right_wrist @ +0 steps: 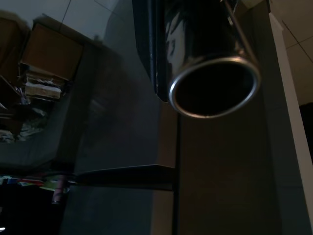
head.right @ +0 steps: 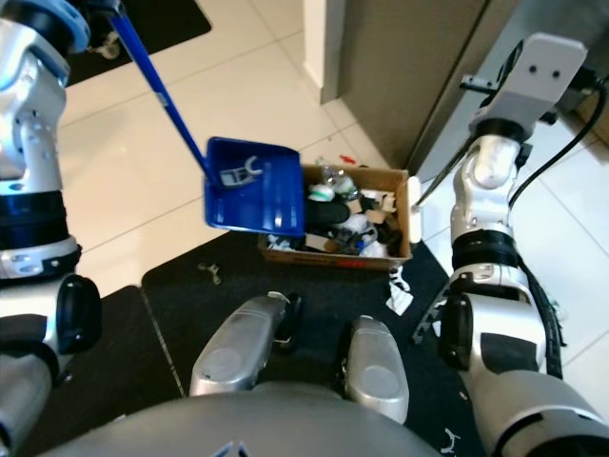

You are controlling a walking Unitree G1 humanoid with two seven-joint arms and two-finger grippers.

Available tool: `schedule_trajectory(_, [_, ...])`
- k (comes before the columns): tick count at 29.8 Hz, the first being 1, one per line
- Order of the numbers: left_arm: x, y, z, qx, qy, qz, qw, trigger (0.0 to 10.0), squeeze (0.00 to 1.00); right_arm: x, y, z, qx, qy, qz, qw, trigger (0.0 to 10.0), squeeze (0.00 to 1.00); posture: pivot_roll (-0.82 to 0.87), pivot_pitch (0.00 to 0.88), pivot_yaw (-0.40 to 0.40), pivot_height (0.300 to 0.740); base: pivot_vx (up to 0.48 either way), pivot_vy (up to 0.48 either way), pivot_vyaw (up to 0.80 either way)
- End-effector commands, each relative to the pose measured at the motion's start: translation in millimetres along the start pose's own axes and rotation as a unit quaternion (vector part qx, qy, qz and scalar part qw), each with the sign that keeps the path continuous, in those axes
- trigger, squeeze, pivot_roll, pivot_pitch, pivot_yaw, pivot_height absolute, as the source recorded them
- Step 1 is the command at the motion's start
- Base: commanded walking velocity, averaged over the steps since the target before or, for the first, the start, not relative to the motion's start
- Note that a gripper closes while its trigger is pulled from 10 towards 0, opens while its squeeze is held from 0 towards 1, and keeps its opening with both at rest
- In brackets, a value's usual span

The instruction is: Sweep floor

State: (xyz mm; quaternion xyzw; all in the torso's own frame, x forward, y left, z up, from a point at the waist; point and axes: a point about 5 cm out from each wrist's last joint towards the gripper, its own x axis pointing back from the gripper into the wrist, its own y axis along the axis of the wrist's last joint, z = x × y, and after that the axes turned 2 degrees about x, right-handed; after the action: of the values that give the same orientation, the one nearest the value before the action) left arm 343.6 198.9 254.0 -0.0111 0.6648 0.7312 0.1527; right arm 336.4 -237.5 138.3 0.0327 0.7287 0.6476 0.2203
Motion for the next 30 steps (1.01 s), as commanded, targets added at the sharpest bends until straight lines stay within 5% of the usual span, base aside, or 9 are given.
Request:
schedule_trajectory(1, [0.2,5.9,-2.2,-0.028,-0.027,-0.036,0.999,10.0,0.0,4.7,-4.9,5.7,0.0,0.013,0.008,1.0,10.0,0.0,0.17,0.0,0.027,0.74,0.0,0.0,0.0])
schedule_trajectory(10, [-15.4,3.3,-12.2,-0.107,-0.078,-0.08,0.988,10.0,0.0,2.7,1.7,1.8,0.009,0.004,-0.016,1.0,10.0,0.0,0.17,0.0,0.039,0.74,0.0,0.0,0.0])
schedule_trajectory(13, [-24.7,4.8,-23.3,-0.134,-0.11,-0.097,0.98,10.0,0.0,-0.5,6.2,-15.2,0.041,-0.042,-0.036,0.998,10.0,0.0,0.16,0.0,0.041,0.74,0.0,0.0,0.0])
schedule_trajectory(21, [-33.9,-2.6,-46.8,-0.157,-0.157,-0.115,0.968,10.0,0.0,0.5,-4.8,-35.8,0.044,-0.104,-0.003,0.994,10.0,0.0,0.14,0.0,0.048,0.74,0.0,0.0,0.0])
schedule_trajectory(30, [-53.0,12.1,-76.7,-0.182,-0.187,-0.171,0.95,10.0,0.0,7.5,-8.2,-34.6,0.048,-0.103,-0.002,0.994,10.0,0.0,0.12,0.0,0.058,0.74,0.0,0.0,0.0])
